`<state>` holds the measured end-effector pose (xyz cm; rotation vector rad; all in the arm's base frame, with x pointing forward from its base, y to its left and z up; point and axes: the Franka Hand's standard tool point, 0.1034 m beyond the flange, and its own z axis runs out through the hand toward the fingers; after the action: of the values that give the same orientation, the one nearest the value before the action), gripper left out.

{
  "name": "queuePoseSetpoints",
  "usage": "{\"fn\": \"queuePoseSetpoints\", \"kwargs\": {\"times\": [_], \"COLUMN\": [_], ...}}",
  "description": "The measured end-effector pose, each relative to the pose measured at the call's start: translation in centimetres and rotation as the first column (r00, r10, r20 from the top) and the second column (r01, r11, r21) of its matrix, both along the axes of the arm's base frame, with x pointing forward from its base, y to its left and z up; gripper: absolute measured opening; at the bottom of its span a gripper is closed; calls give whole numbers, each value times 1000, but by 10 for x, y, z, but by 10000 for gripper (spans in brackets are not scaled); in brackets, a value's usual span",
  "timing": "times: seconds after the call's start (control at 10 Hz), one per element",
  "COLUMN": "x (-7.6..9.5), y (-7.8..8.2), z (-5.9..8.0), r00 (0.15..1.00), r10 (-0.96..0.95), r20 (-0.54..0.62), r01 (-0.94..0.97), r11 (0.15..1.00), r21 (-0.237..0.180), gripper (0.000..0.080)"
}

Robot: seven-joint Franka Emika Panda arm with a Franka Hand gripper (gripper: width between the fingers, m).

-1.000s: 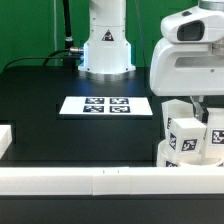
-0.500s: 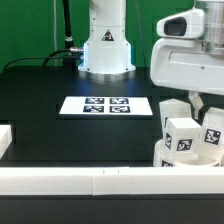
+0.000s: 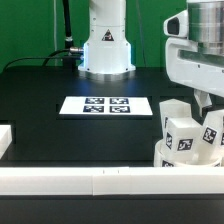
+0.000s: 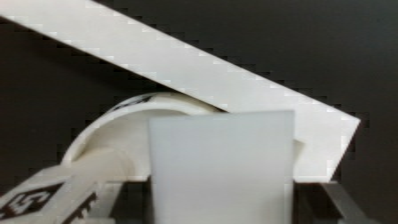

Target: Assemble stool

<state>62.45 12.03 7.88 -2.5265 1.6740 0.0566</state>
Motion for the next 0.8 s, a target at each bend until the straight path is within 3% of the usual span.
{"fn": "queuePoseSetpoints", "kwargs": {"times": [0.3, 0.4, 0.8], "x": [1, 1, 0], "y": [2, 1, 1], "z": [0, 0, 0], "r00": [972, 929, 769], "r10": [-233, -370, -635], "r20": [-24, -16, -71], "r01": [234, 370, 638], "r11": [972, 926, 756], "r21": [35, 75, 145], "gripper": [335, 335, 335]}}
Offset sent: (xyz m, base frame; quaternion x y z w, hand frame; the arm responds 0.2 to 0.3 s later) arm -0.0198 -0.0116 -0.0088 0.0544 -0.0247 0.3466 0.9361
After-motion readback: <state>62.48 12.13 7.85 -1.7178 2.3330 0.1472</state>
